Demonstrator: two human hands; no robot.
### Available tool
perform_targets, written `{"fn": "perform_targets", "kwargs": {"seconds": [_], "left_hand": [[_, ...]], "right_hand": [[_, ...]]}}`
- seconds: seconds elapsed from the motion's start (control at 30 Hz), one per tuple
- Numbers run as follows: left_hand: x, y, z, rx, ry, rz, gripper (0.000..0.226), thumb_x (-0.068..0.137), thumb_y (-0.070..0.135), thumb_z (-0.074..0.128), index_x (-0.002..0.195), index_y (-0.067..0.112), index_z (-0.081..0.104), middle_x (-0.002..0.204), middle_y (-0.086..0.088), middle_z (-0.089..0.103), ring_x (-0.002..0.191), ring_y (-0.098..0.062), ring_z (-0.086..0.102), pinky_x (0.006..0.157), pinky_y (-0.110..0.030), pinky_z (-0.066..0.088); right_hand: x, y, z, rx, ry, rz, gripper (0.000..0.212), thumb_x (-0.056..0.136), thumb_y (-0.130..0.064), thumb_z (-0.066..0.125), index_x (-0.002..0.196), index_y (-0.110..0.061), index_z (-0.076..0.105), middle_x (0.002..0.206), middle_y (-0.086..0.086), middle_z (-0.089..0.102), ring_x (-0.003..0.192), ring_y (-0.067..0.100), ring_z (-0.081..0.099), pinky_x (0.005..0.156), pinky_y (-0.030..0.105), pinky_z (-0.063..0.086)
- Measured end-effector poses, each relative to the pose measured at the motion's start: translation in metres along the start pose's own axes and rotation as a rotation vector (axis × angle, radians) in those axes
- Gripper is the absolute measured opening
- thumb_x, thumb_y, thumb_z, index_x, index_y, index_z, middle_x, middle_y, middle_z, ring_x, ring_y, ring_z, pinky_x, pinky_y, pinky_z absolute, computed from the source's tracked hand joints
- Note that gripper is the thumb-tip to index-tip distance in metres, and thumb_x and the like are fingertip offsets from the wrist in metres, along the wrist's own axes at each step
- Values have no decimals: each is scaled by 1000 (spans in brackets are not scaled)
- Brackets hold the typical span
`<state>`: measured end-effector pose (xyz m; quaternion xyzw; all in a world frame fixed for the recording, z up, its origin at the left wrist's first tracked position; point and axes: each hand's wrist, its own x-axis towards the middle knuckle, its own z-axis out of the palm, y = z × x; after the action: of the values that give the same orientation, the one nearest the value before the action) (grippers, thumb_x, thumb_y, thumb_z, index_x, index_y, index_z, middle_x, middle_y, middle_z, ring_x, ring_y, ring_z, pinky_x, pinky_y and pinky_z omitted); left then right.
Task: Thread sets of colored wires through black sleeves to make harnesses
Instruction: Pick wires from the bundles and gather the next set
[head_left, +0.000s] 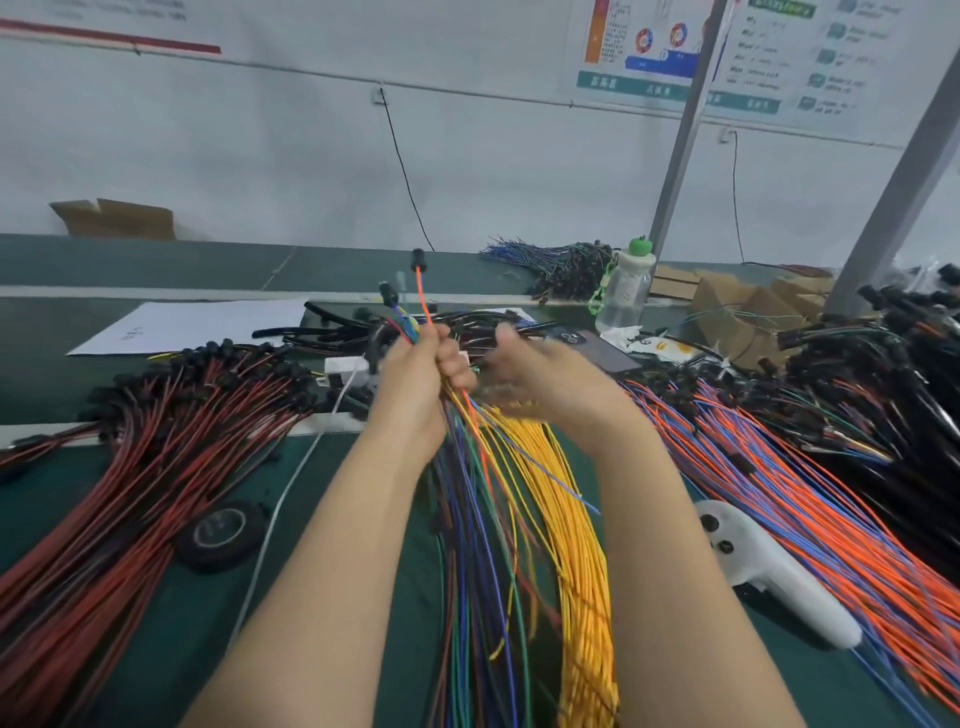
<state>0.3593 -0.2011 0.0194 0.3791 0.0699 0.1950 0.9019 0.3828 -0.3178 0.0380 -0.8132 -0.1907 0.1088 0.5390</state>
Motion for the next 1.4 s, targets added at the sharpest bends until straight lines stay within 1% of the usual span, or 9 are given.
{"fn": "perform_targets", "kwargs": {"seconds": [0.1,0.3,0.43,0.53,0.63,0.87,1.07,1.2,1.4], "left_hand": [[1,19,1,-9,23,88,30,104,16,30,77,11,42,46,7,34,33,-2,28,33,-13,26],[-19,16,-3,353,12,113,25,104,16,31,84,12,46,48,3,49,43,-6,59,45,-17,45],[-28,24,-10,511,-44,164,27,105,19,27,81,14,40,51,1,32,49,-8,65,61,-28,45],[-37,35,-12,667,-112,140,28,104,30,30,88,11,43,47,6,53,58,-11,67,62,-28,45],[-52,44,-8,658,-232,-25,37,101,45,31,88,16,50,67,4,70,61,-18,62,56,-25,47],[-86,35,-23,684,-548,-397,46,98,52,24,98,17,53,68,-4,66,47,-12,57,44,-20,46],[-86,31,-41,826,-607,-281,35,103,31,32,87,12,56,50,12,31,37,0,22,35,-11,19],[-80,24,-37,937,-573,-206,33,103,29,37,82,15,58,59,5,34,40,-1,22,37,-12,18],[-75,14,-66,793,-608,-314,29,101,32,40,100,14,64,55,10,42,40,0,24,35,-10,19]], "right_hand": [[-32,5,14,-131,-278,-14,38,102,-33,40,77,-10,57,69,6,60,57,13,58,61,25,52],[-42,-6,45,-396,-67,-223,38,103,-22,38,69,-10,51,67,12,55,67,23,51,70,36,47],[-56,-5,52,246,-210,-8,34,104,-32,37,88,-10,58,68,6,59,62,18,58,62,28,51],[-62,-6,62,613,-339,50,34,103,-37,37,84,-11,49,51,-1,48,42,14,51,44,22,46],[-56,-15,68,724,-156,-12,38,103,-37,39,69,-19,40,42,-10,32,31,2,26,32,11,22],[-33,-36,42,1246,222,-127,42,105,-37,30,66,-19,34,39,-11,24,28,2,19,28,14,11],[-29,-18,22,1425,268,-225,42,104,-38,32,67,-18,35,42,-9,21,31,4,19,33,16,15],[-36,-4,32,1434,80,-93,46,103,-41,33,62,-19,34,39,-9,20,28,5,18,31,17,13],[-35,12,18,1425,262,-152,49,103,-45,26,63,-19,33,37,-9,19,28,5,15,32,19,9]]}}
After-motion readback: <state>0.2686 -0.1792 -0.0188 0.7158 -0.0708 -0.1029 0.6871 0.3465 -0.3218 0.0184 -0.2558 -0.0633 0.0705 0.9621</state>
